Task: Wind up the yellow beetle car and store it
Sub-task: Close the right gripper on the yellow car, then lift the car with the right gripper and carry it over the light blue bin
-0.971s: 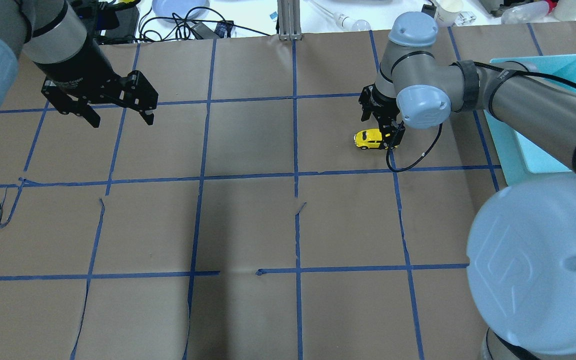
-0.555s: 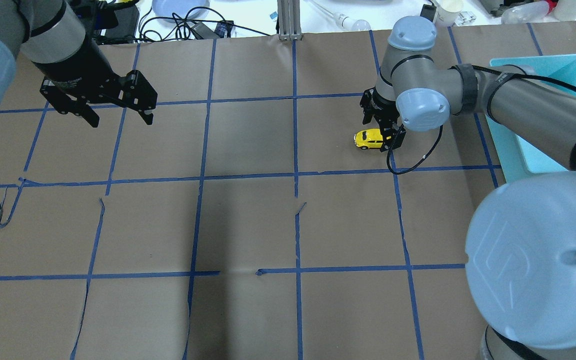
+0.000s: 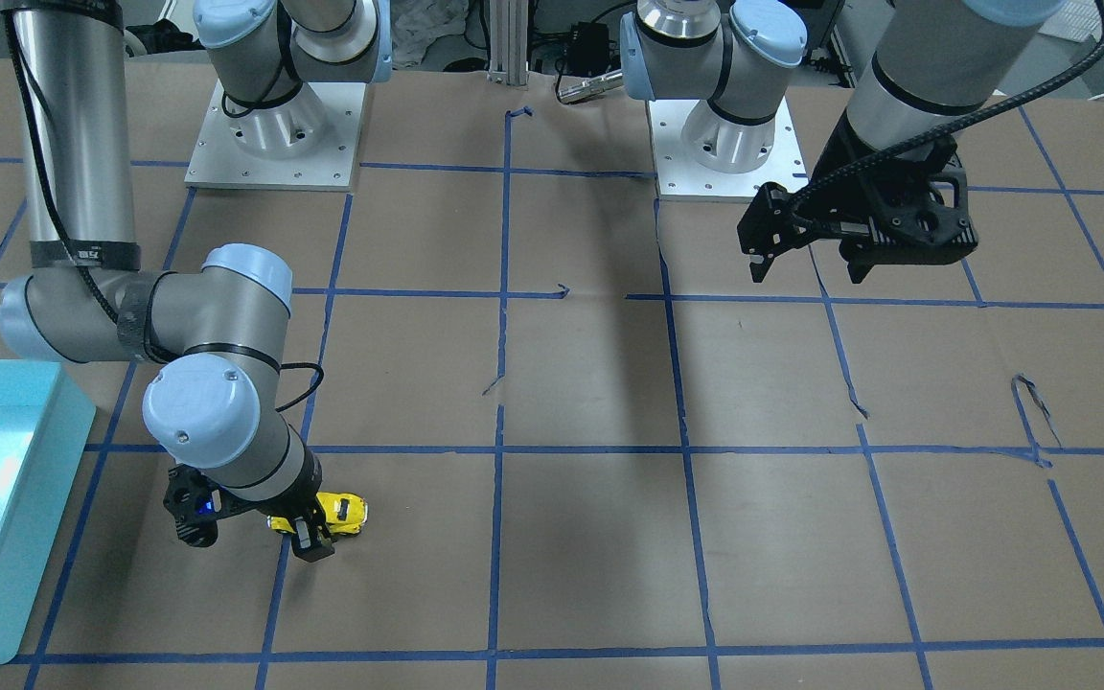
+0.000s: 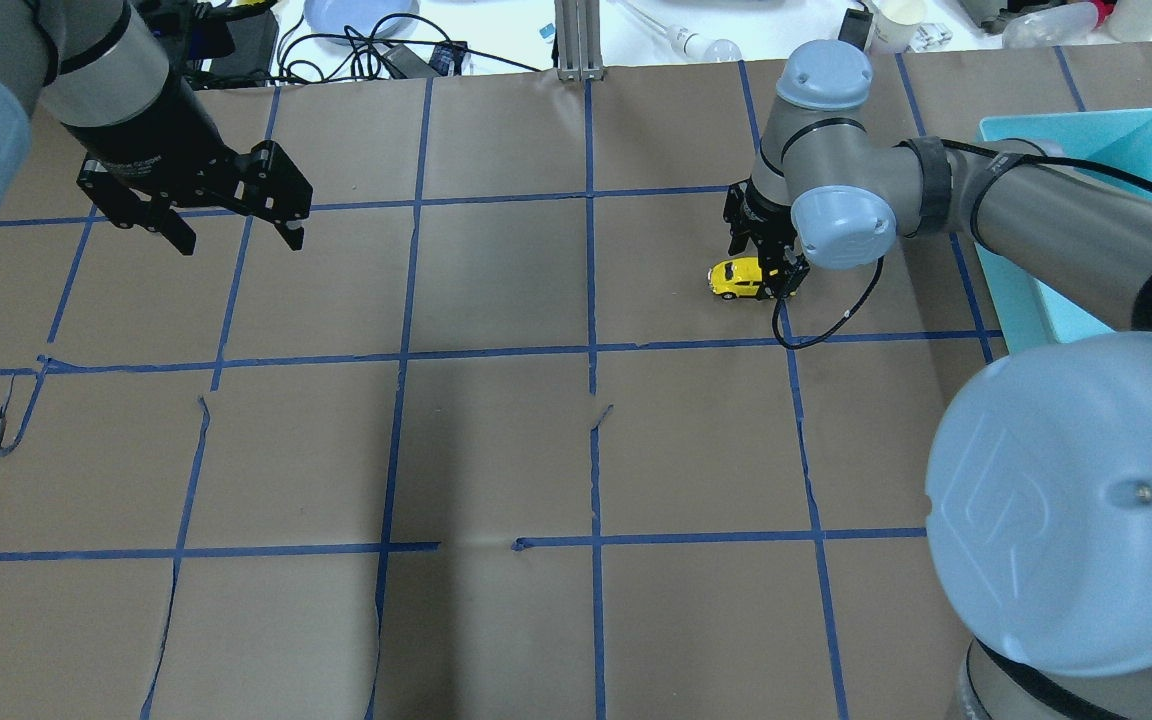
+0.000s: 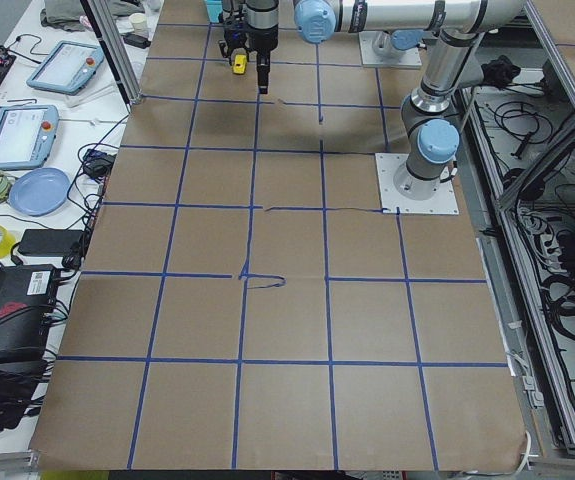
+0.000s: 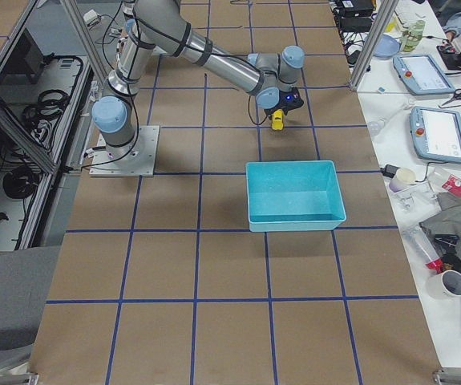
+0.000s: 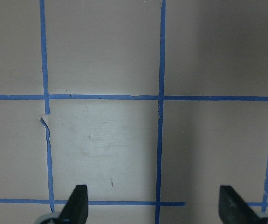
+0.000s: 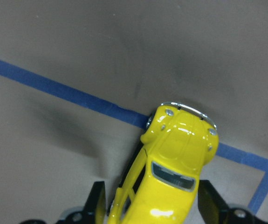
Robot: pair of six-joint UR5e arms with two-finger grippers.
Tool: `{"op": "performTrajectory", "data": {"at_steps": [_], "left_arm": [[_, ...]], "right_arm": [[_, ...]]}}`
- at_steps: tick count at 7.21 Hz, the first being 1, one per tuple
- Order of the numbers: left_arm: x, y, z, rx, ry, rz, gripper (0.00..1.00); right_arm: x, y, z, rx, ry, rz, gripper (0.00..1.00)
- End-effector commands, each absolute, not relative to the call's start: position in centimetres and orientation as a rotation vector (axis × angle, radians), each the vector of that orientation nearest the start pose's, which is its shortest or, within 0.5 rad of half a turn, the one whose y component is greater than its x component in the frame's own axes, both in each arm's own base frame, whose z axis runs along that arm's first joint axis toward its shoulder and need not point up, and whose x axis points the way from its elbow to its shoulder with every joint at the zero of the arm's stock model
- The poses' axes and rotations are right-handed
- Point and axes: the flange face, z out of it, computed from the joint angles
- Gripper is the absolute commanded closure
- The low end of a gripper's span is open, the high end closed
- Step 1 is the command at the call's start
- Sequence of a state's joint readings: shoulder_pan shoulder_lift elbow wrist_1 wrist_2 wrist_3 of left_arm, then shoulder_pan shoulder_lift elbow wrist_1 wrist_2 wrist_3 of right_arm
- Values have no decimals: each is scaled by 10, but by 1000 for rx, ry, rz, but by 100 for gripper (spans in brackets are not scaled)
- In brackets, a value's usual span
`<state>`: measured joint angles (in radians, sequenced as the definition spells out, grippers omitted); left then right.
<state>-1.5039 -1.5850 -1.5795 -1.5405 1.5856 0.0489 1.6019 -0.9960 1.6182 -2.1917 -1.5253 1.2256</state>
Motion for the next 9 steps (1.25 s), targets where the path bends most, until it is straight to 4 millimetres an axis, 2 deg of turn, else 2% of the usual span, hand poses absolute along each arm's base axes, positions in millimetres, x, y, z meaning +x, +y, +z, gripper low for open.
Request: {"op": "performTrajectory", "data": {"at_steps": [1,3,4,5,6,7,8,9], "left_arm": [[-97,-507,479,-29,3115,-7,0],[-96,-507,480,-29,3115,-9,0],[-96,-506,480,-29,3113,-9,0],[-96,-506,479,-29,3114,-7,0],[-96,-506,480,-29,3115,-9,0],[-94,-507,480,-31,3113,-12,0],[-94,-507,480,-34,3113,-9,0],[-94,-507,480,-31,3113,-12,0]], "right_arm": [[158,-646,192,1697,2584,14,51],[159,-646,198,1599,2627,13,70],[159,-647,205,1519,2664,1,73],[153,-646,224,1406,2702,18,74],[146,-638,259,1212,2707,81,78],[106,-637,274,1094,2786,72,78],[60,-632,298,1047,2816,107,78],[41,-627,338,920,2878,123,78]]}}
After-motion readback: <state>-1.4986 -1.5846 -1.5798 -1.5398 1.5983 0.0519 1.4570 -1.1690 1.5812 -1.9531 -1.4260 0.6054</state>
